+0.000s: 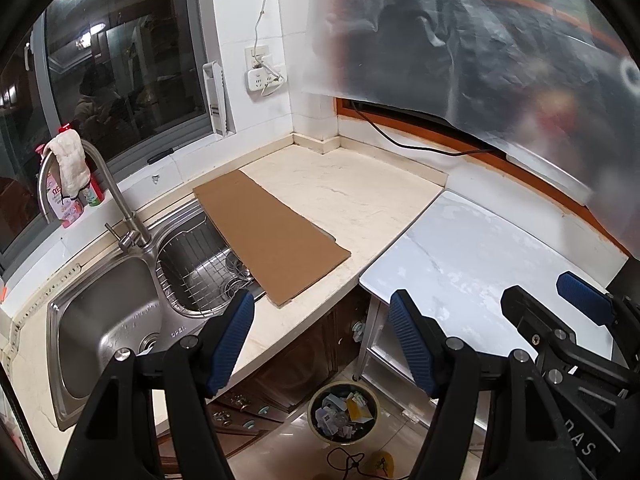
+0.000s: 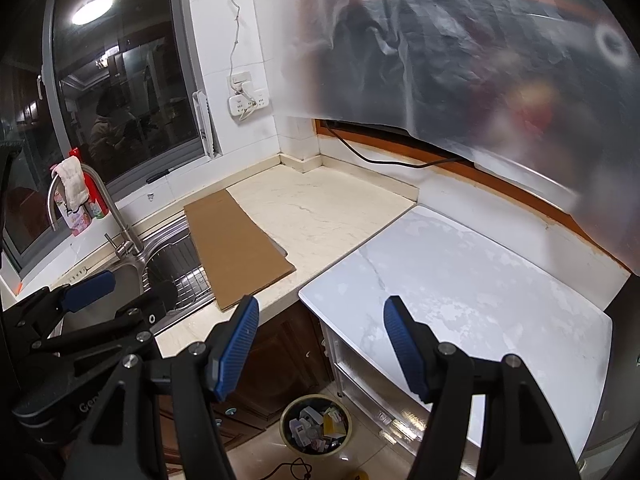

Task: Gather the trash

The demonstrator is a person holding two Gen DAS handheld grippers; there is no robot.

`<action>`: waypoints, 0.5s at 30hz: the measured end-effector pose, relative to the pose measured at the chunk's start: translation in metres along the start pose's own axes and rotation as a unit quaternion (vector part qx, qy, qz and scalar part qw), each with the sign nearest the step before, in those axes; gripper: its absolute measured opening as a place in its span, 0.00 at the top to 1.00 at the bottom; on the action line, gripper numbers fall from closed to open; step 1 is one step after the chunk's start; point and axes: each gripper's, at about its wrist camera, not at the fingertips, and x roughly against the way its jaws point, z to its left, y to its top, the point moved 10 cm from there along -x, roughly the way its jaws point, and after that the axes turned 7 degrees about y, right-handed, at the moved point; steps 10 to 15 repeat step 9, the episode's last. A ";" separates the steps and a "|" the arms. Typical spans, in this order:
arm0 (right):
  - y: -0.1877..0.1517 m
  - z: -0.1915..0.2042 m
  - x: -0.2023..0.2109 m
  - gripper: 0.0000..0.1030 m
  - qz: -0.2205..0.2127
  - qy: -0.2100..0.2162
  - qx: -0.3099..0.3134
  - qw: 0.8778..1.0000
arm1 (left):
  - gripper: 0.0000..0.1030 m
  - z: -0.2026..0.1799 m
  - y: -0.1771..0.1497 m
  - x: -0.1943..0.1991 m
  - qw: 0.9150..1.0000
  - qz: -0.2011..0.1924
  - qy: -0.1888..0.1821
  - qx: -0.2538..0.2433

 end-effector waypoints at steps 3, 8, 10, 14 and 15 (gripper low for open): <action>-0.001 -0.001 0.001 0.36 -0.001 -0.001 -0.002 1.000 | 0.33 0.000 0.000 0.000 1.000 -0.001 -0.001 -0.001; -0.001 -0.002 0.001 0.36 0.000 0.000 -0.001 1.000 | 0.33 0.000 -0.001 0.000 1.000 0.001 -0.001 -0.001; -0.001 -0.002 0.001 0.36 0.000 0.000 -0.001 1.000 | 0.33 0.000 -0.001 0.000 1.000 0.001 -0.002 -0.002; -0.001 -0.002 0.001 0.36 0.000 0.000 -0.001 1.000 | 0.33 0.000 -0.001 0.000 1.000 0.001 -0.002 -0.002; -0.001 -0.002 0.001 0.36 0.000 0.000 -0.001 1.000 | 0.33 0.000 -0.001 0.000 1.000 0.001 -0.002 -0.002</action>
